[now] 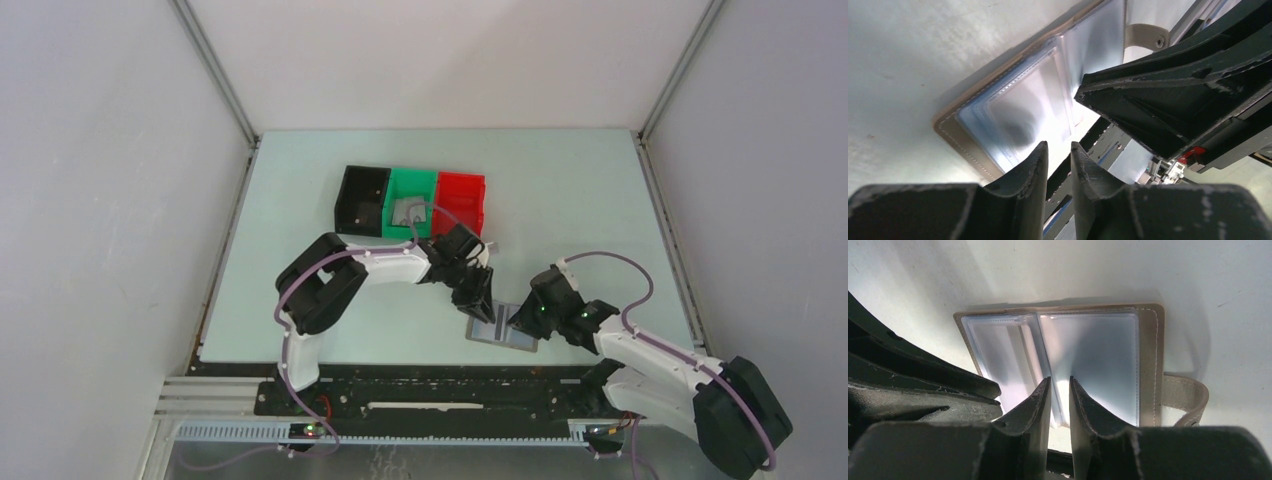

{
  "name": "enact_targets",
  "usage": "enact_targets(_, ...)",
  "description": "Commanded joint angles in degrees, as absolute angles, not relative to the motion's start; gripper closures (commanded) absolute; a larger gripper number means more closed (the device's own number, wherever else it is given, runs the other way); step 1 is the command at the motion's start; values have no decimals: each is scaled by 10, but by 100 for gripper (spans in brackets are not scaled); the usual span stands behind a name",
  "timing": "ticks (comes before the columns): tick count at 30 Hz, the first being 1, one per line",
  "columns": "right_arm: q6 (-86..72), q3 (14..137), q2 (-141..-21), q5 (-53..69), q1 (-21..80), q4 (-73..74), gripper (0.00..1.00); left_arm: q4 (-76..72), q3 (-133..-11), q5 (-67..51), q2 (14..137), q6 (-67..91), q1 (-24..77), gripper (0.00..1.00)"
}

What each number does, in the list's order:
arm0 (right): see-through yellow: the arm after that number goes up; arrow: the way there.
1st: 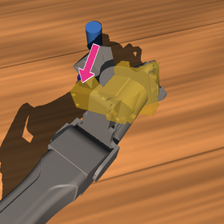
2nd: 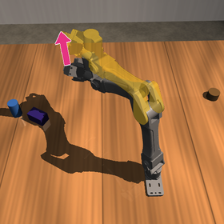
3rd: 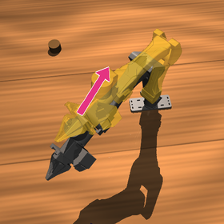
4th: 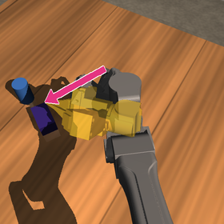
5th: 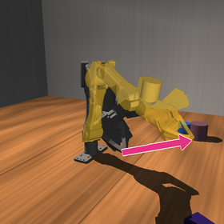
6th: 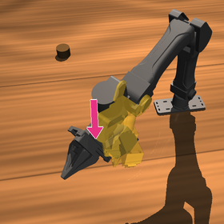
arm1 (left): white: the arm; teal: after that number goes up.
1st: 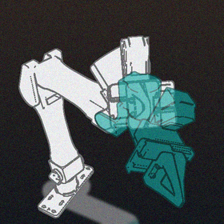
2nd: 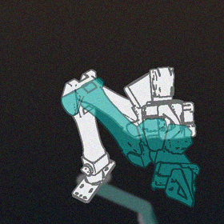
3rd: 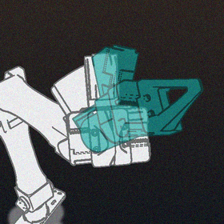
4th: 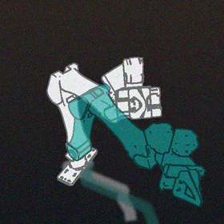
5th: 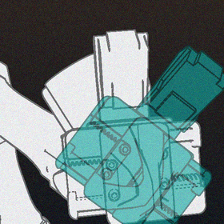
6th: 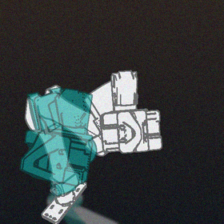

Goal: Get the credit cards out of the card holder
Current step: Remove the credit card from the card holder.

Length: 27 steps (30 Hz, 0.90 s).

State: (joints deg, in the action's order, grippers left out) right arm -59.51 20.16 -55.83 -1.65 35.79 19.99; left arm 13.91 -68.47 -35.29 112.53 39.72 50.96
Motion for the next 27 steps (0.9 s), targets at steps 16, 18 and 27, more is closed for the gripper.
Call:
enact_targets(16,-609,163,-487,13,362,135,71,137,-692,-316,1132,402,515,71)
enact_targets(18,-607,163,-501,24,362,125,71,125,-691,-327,1132,406,515,74)
enact_targets(27,-611,165,-527,27,362,125,82,91,-696,-360,1136,425,516,79)
